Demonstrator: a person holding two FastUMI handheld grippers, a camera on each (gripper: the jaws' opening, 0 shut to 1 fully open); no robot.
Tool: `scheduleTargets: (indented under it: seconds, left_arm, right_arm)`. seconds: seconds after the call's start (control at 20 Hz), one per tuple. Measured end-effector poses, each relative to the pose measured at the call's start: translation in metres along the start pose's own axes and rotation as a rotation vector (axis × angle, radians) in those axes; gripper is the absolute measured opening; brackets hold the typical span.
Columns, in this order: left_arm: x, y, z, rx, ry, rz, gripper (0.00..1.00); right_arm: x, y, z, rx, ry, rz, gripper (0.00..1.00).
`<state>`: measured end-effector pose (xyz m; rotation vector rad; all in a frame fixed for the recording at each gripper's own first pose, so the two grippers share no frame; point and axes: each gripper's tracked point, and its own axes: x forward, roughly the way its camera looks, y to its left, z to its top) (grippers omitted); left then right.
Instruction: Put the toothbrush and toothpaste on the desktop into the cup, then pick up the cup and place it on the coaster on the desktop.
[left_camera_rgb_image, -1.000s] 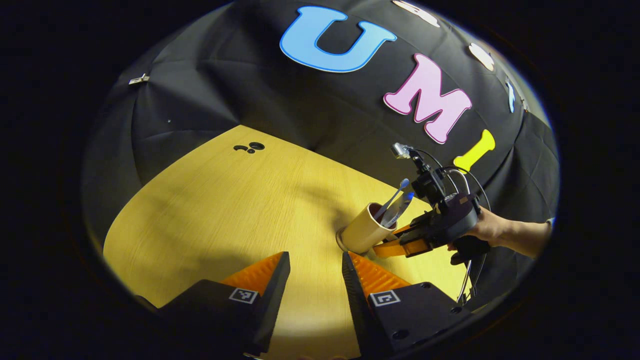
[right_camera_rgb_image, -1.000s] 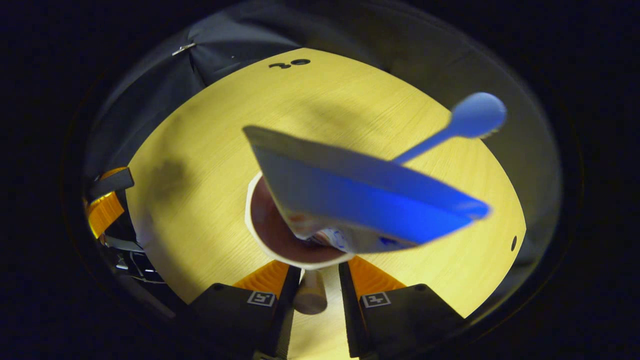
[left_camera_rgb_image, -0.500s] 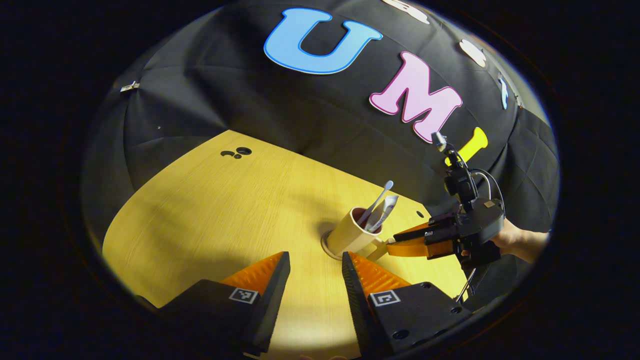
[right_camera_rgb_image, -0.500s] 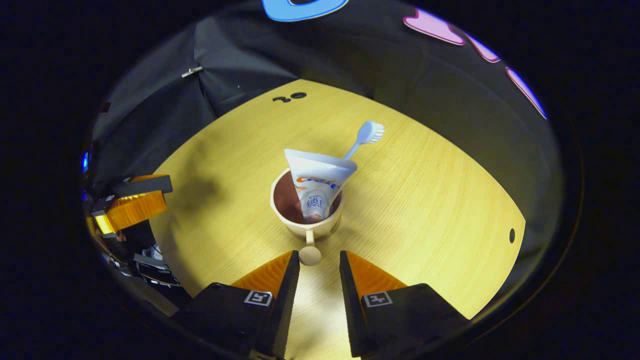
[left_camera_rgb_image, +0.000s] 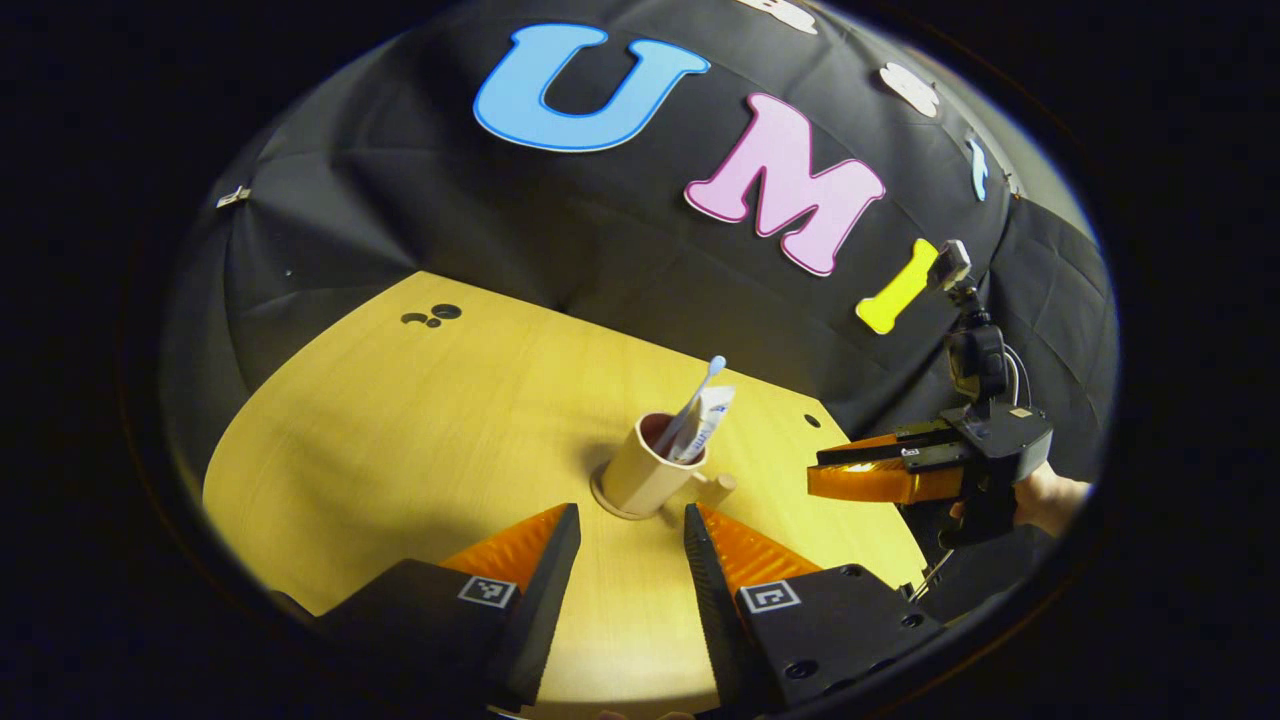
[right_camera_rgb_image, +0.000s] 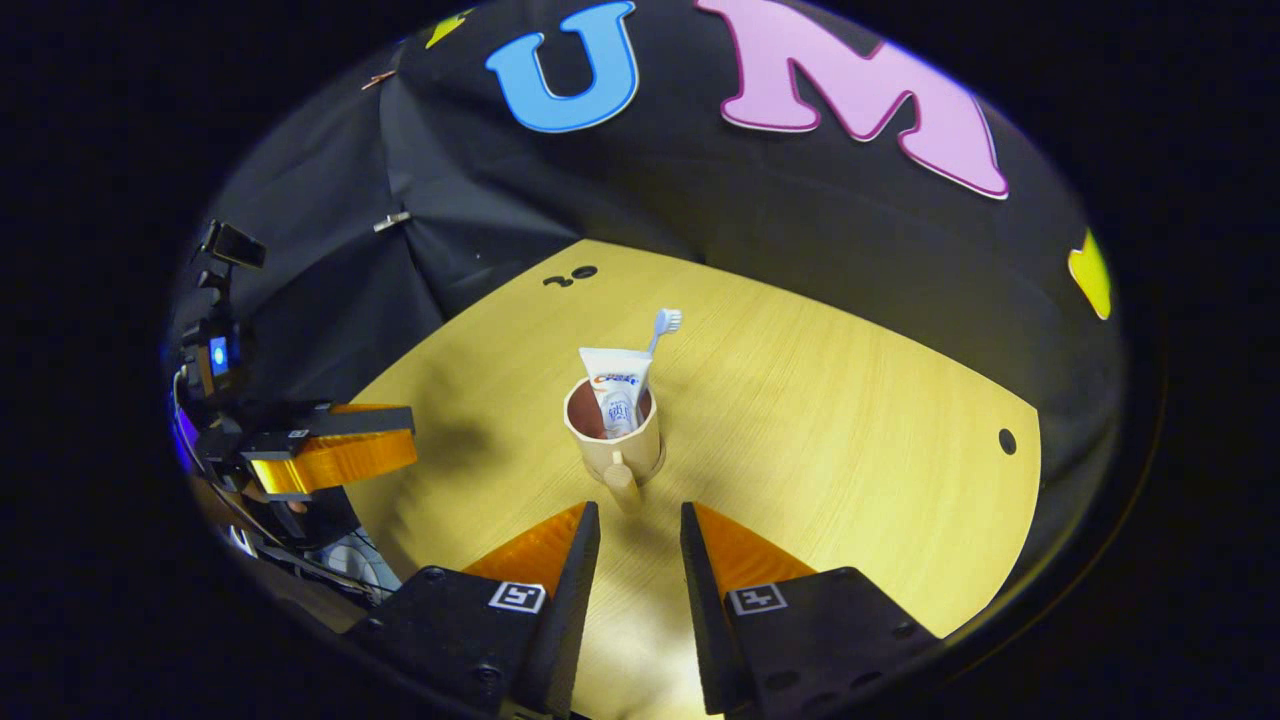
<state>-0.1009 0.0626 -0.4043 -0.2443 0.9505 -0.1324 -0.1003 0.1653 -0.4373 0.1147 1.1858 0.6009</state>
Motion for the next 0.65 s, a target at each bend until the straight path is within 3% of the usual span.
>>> scheduleTargets:
  seconds: [0.65]
  left_arm:
    - [0.017, -0.088, -0.008, 0.126, 0.046, -0.129, 0.66]
  right_arm:
    - [-0.077, -0.01, -0.016, 0.168, -0.212, -0.046, 0.57]
